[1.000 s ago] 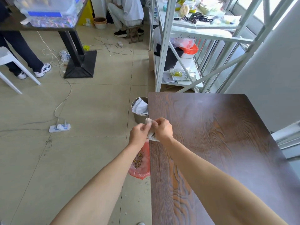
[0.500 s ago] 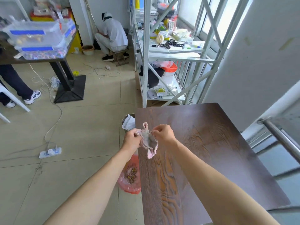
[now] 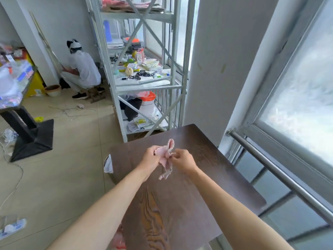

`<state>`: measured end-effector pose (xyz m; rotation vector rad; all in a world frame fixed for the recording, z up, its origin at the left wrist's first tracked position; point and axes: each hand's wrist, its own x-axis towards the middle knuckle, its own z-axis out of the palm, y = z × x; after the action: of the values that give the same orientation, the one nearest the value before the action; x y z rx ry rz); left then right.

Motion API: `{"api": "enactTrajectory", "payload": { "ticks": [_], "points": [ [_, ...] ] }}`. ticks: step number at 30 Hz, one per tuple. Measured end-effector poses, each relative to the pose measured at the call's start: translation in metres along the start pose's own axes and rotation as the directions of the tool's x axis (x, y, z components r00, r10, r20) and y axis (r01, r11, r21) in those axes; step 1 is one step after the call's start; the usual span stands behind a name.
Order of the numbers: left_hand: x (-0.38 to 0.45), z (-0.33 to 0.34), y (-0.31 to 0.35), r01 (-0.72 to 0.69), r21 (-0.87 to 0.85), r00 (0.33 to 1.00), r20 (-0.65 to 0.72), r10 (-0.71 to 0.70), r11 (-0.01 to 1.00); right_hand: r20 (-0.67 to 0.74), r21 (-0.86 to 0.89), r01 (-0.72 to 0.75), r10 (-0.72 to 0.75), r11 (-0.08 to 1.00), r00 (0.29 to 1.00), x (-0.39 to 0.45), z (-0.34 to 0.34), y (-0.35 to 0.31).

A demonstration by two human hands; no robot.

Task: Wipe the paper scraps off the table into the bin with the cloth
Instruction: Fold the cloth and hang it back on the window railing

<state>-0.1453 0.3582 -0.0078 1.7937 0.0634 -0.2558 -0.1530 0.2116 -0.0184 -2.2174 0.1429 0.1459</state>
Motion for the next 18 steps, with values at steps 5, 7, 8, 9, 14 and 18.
{"api": "enactTrajectory", "payload": {
  "ticks": [5, 7, 8, 9, 14, 18],
  "points": [
    [0.022, 0.052, 0.018, -0.044, 0.182, 0.997, -0.055, 0.055, 0.982, -0.172, 0.049, -0.081, 0.088, 0.996, 0.981, 0.009, -0.066, 0.035],
    [0.037, 0.078, 0.024, -0.060, 0.266, 0.997, -0.026, 0.069, 0.962, -0.209, 0.033, -0.099, 0.104, 0.995, 0.972, 0.013, -0.094, 0.051],
    [0.044, 0.091, 0.029, -0.079, 0.320, 0.996, -0.002, 0.085, 0.944, -0.227, 0.026, -0.107, 0.110, 0.994, 0.968, 0.016, -0.108, 0.059],
    [0.051, 0.104, 0.033, -0.110, 0.373, 0.994, 0.025, 0.108, 0.921, -0.242, 0.020, -0.110, 0.111, 0.994, 0.964, 0.017, -0.122, 0.065],
    [0.076, 0.175, 0.074, -0.149, 0.405, 0.989, 0.049, 0.142, 0.902, -0.398, 0.059, -0.169, 0.179, 0.984, 0.900, 0.024, -0.193, 0.099],
    [0.100, 0.228, 0.098, -0.197, 0.361, 0.980, 0.047, 0.193, 0.912, -0.493, 0.167, -0.147, 0.212, 0.975, 0.844, 0.035, -0.241, 0.133]
  ]
}}
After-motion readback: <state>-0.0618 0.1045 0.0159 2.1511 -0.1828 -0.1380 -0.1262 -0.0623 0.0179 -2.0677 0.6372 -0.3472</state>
